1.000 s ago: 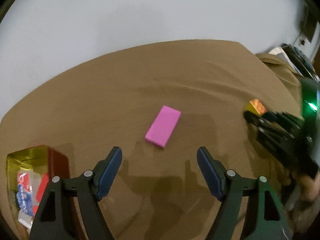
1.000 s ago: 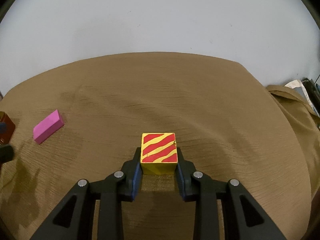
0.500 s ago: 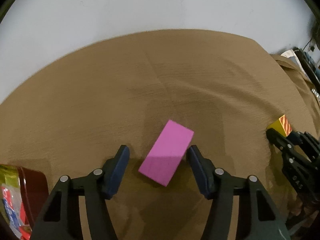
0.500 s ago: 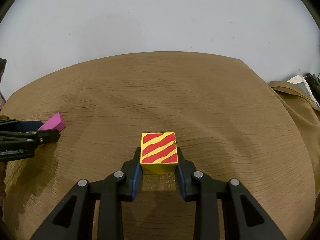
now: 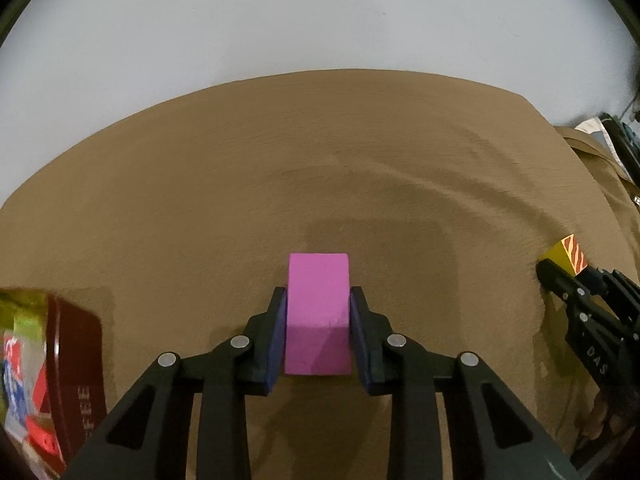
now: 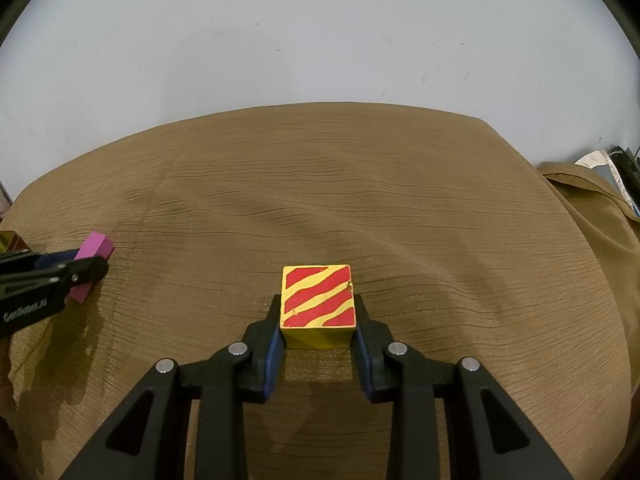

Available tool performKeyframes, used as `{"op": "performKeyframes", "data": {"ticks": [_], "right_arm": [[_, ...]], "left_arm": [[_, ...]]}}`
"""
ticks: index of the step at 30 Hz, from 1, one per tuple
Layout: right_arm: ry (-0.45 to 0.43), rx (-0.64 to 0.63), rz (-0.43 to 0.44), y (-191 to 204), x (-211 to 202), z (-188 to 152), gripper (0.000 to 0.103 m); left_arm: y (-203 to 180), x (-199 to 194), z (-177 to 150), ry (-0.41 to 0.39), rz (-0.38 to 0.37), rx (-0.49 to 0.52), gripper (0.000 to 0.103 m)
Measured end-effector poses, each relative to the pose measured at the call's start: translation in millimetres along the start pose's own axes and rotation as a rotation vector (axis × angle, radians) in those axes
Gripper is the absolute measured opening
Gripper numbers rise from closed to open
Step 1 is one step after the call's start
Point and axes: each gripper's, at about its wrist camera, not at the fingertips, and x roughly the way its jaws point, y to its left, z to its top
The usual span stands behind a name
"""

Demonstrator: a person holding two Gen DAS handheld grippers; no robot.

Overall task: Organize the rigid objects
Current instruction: 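Carry the pink block into the gold tin and open the left tool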

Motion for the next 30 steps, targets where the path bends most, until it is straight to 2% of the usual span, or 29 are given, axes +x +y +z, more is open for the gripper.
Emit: {"op": "performKeyframes", "data": {"ticks": [5, 15, 17, 30], "right_arm": [[0.000, -0.001, -0.001, 0.3, -1.0, 0.2, 0.031], [0.001, -0.008, -0.007, 0.0, -0.3, -0.5, 0.031], [0.001, -0.009, -0.009, 0.4, -0.1, -0.8, 0.031], [0.000, -0.009, -0.008, -0.2, -0.8, -1.6, 0.031]], "left_arm": [[-8.6, -10.6, -8.9, -0.020, 0.039, 0.001, 0.026], [-20.8, -38.4, -26.0, -0.042, 0.037, -0.010, 0.026], [-8.1, -49.9, -31.6, -0.044, 0.037, -0.013, 0.026], [-7.6, -86.6, -47.4, -0.062, 0.088, -0.061, 0.026]]}}
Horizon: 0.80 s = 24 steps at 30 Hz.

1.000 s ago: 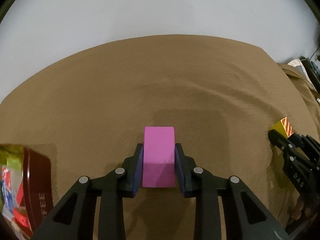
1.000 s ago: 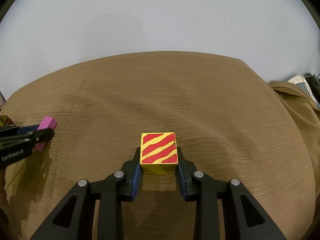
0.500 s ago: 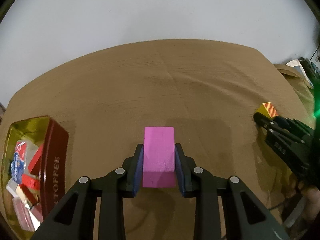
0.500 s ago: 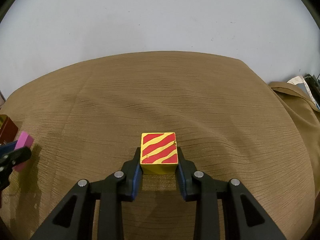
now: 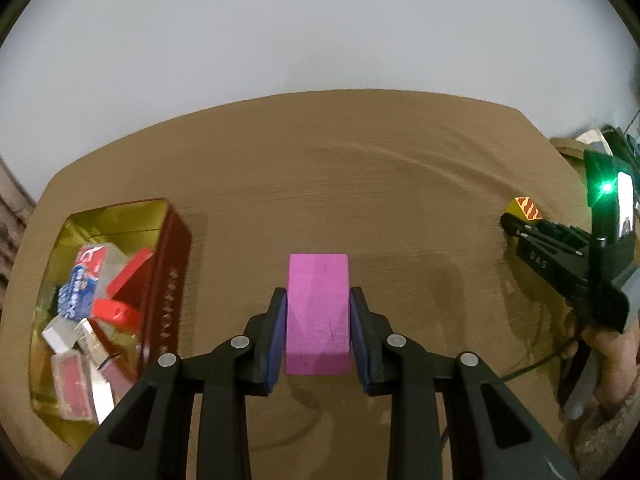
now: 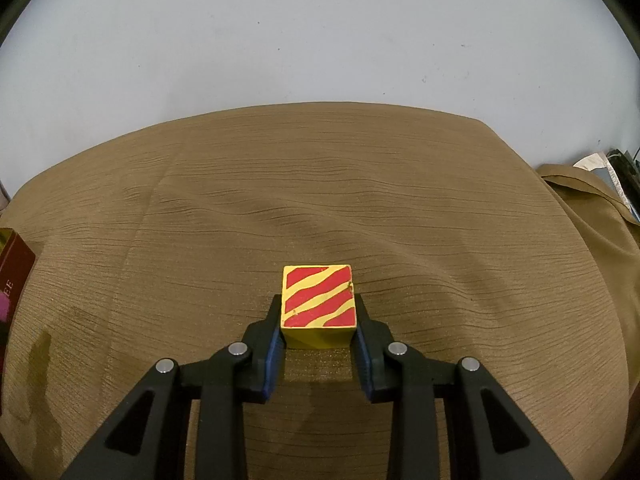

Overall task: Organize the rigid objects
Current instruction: 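Carry the pink block into the gold tin and open the left tool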

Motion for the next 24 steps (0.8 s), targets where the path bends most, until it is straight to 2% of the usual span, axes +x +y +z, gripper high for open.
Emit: {"op": "performKeyframes", "data": {"ticks": [4, 6, 8, 24], "right_arm": [[0.000, 0.000, 0.001, -0.1, -0.5, 0.5, 0.031], [0.000, -0.001, 0.000, -0.2, -0.7, 0.5, 0.031], [0.000, -0.001, 0.000, -0.2, -0.9, 0.4, 0.031], [0.000, -0.001, 0.000, -0.1, -3.3, -0.6, 0.031]], "left_arm": [[11.0, -11.8, -2.0, -0.016, 0.028, -0.013, 0.026], [37.5, -26.5, -9.7, -0.016, 0.032, -0.031, 0.026], [46.2, -31.4, -10.9, -0.018, 0.040, -0.049, 0.026], [148.9, -46.3, -21.7, -0.005, 0.151, -0.213, 0.026]]}}
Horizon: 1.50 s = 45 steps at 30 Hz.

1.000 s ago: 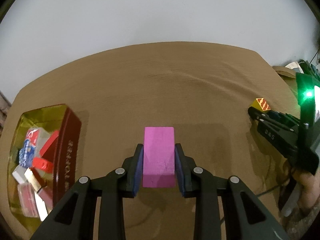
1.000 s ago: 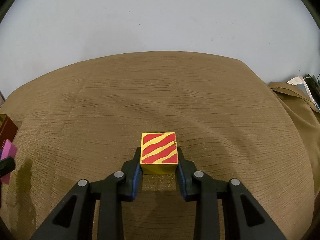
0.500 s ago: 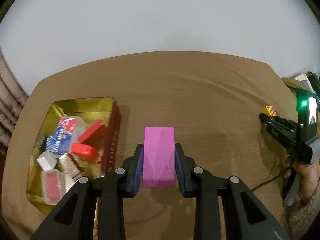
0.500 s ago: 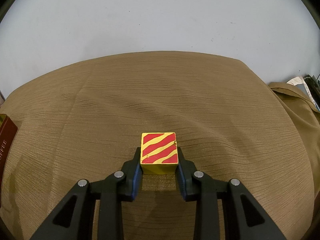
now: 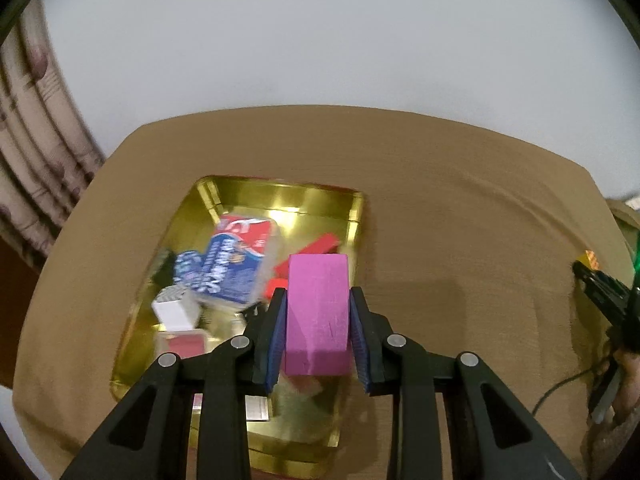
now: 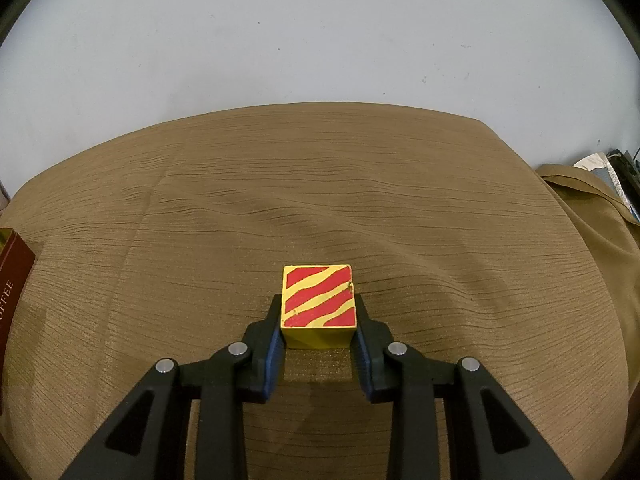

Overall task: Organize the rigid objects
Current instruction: 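Carry the pink block into the gold tin and open the left tool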

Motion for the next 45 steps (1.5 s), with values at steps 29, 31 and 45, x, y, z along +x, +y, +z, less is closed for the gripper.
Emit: {"op": "performKeyframes", "data": {"ticks": [29, 31, 45], "right_arm": [[0.002, -0.002, -0.003, 0.9, -0.1, 1.6, 0.031], [0.002, -0.003, -0.004, 0.7, -0.1, 1.9, 0.031], [0.003, -0.019, -0.022, 2.6, -1.6, 2.2, 0.031]], "left_arm": [[78.0, 45.1, -21.0, 0.084, 0.095, -0.078, 0.027], [79.4, 46.8, -21.9, 0.086, 0.093, -0.079, 0.027], [77.4, 43.0, -15.2, 0.060, 0.114, -0.062, 0.034]]}}
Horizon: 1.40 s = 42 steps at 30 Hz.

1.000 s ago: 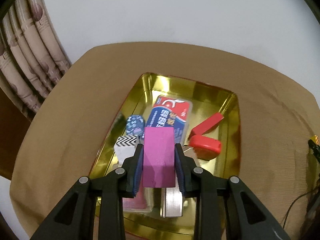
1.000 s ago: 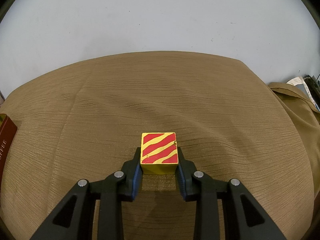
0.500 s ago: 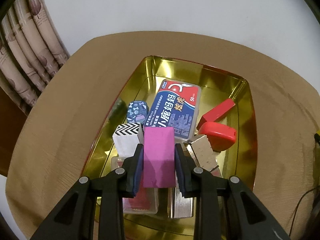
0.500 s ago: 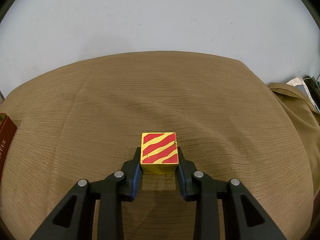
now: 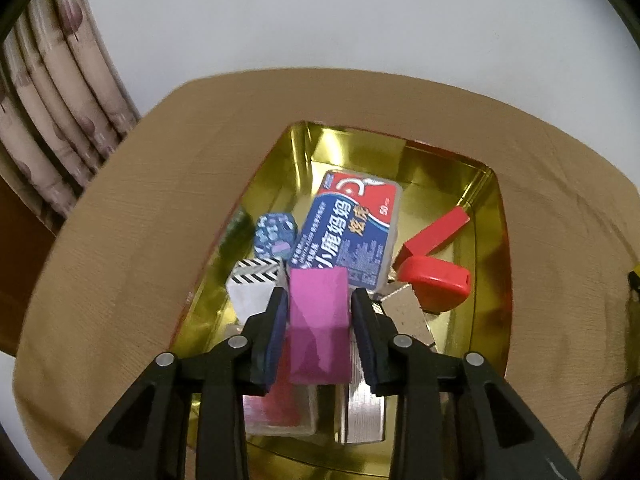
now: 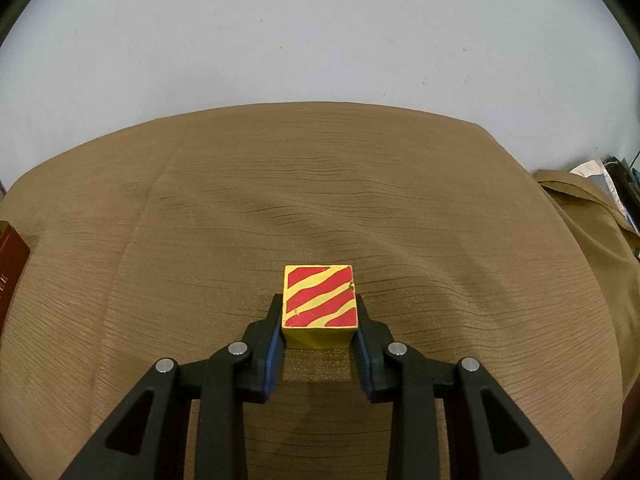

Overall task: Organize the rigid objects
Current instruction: 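Carry the pink block into the gold tin and open the left tool, then carry the striped cube into the gold tin and open the right tool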

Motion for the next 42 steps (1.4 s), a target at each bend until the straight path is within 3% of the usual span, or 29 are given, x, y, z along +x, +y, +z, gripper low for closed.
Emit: {"op": "performKeyframes", "data": {"ticks": [6, 10, 14, 20, 24, 31, 42], "right_arm": [[0.000, -0.005, -0.003, 0.1, -0.5, -0.1, 0.031], [0.000, -0.006, -0.004, 0.5, -0.5, -0.3, 0.031], [0.000, -0.011, -0.008, -0.2, 0.5, 0.5, 0.031], [-0.001, -0.018, -0.014, -0.4, -0.6, 0.3, 0.030], [0.009, -0.025, -0.018, 7.1, -3.0, 0.5, 0.030], [-0.005, -0.070, 0.063, 45.6, -24.3, -1.9, 0.030], [-0.053, -0.260, 0.325, 164.6, -82.4, 0.7, 0.030]], "left_arm": [[-1.4, -16.7, -1.4, -0.051, 0.031, 0.021, 0.039], [5.4, -29.5, -6.8, -0.075, 0.055, 0.007, 0.049], [20.9, -44.7, -19.2, -0.100, 0.118, -0.006, 0.054], [49.7, -59.4, -39.4, -0.098, 0.185, -0.025, 0.065], [69.3, -63.4, -48.1, -0.080, 0.194, -0.064, 0.067], [78.8, -69.2, -49.9, -0.081, 0.147, -0.101, 0.075], [86.8, -73.4, -47.9, -0.091, 0.145, -0.127, 0.081]]}}
